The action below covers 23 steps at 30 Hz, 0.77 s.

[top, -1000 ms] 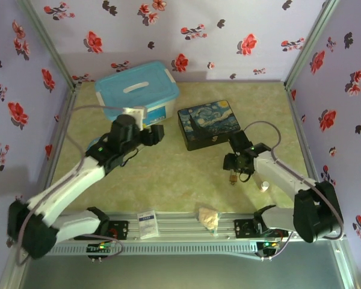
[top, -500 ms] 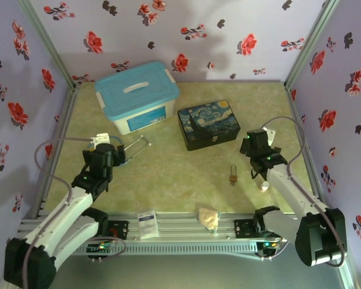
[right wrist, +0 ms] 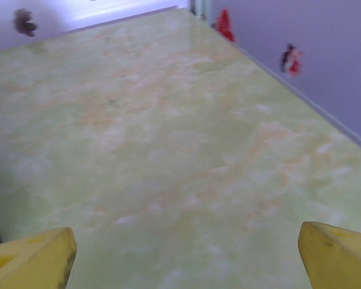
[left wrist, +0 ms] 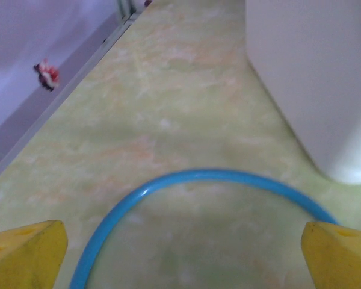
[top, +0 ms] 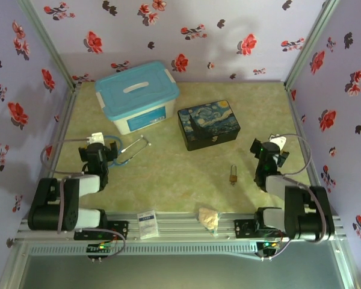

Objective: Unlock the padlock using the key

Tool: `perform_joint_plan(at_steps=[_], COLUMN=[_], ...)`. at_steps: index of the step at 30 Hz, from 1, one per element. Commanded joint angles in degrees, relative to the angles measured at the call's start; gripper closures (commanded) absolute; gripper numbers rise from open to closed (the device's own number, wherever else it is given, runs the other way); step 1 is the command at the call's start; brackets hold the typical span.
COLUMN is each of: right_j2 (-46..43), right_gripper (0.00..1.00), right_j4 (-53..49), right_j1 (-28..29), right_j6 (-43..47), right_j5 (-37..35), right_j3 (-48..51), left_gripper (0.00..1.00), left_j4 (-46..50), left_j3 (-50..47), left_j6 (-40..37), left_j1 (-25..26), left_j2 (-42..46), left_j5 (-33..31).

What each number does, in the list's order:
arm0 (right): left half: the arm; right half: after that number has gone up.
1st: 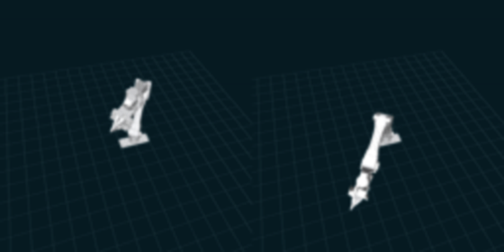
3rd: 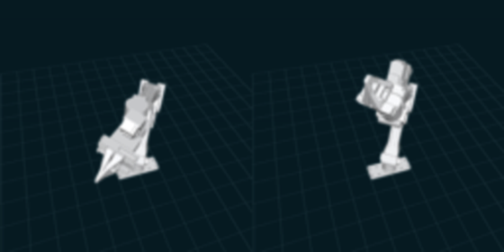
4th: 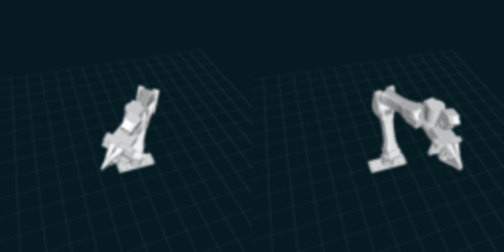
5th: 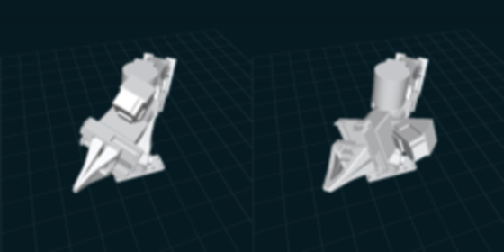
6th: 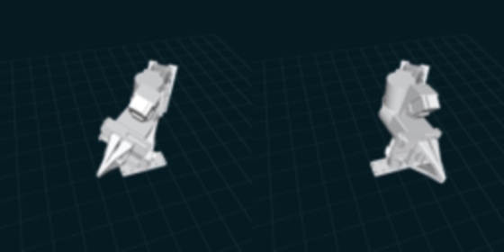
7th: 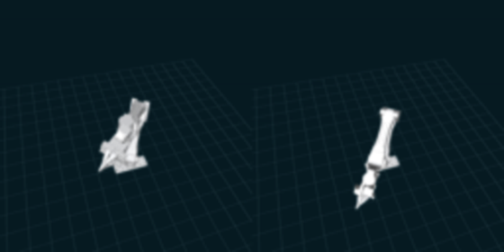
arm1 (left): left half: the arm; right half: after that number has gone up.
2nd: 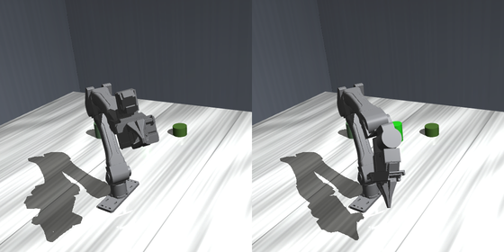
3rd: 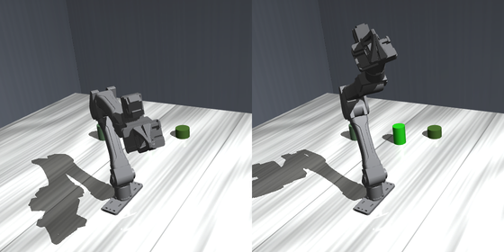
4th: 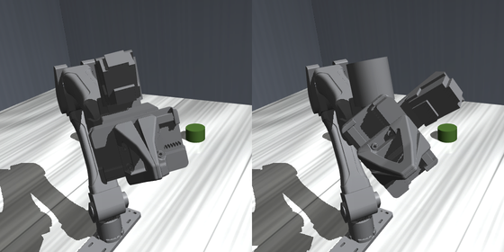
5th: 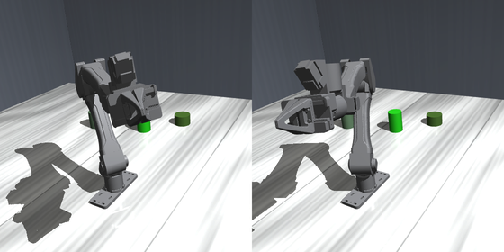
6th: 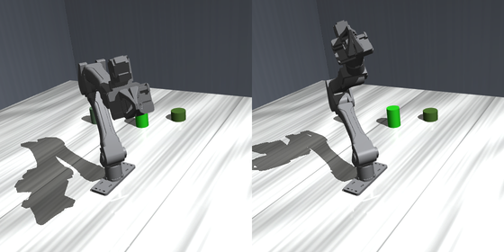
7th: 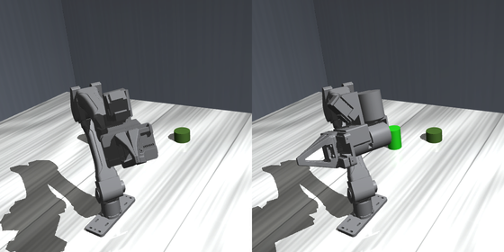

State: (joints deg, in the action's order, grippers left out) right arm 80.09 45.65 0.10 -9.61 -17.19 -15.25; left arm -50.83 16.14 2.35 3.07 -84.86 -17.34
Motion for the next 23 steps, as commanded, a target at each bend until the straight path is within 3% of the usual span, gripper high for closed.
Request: perform_joint_plan(at_steps=[1, 3, 5, 8, 14, 23], right_j2=[8.17, 11.21, 8.22, 9.82, 8.91, 9.2], right_gripper=[0.05, 0.01, 0.01, 0.01, 0.01, 0.01], right_j4=[12.28, 17.15, 3.74, 7.84, 5.3, 5.24], right_j1=[-0.19, -0.1, -0.1, 0.6, 0.6, 0.6], right_j6=[3.04, 4.24, 2.45, 3.8, 3.55, 4.07], right_j5=[6.87, 8.57, 5.27, 4.62, 4.66, 6.12], right_j3=[-2.46, -2.73, -7.02, -6.17, -6.66, -6.88], left_gripper=[0.01, 0.0, 0.0, 0.0, 0.0, 0.0], left_j4=[-9.32, -3.42, -0.68, -0.54, -2.12, -2.08], left_j3=[0.66, 4.9, 6.18, 6.36, 5.57, 5.56], left_j6=[-2.4, -2.85, -1.88, -1.56, -0.86, -0.87], left_j1=[-0.56, -0.62, -1.57, -1.93, -1.95, -1.93], left_j2=[-4.0, -3.89, -3.73, -3.73, -3.73, -3.74], left_j5=[5.19, 5.83, 7.16, 7.61, 3.46, 3.36])
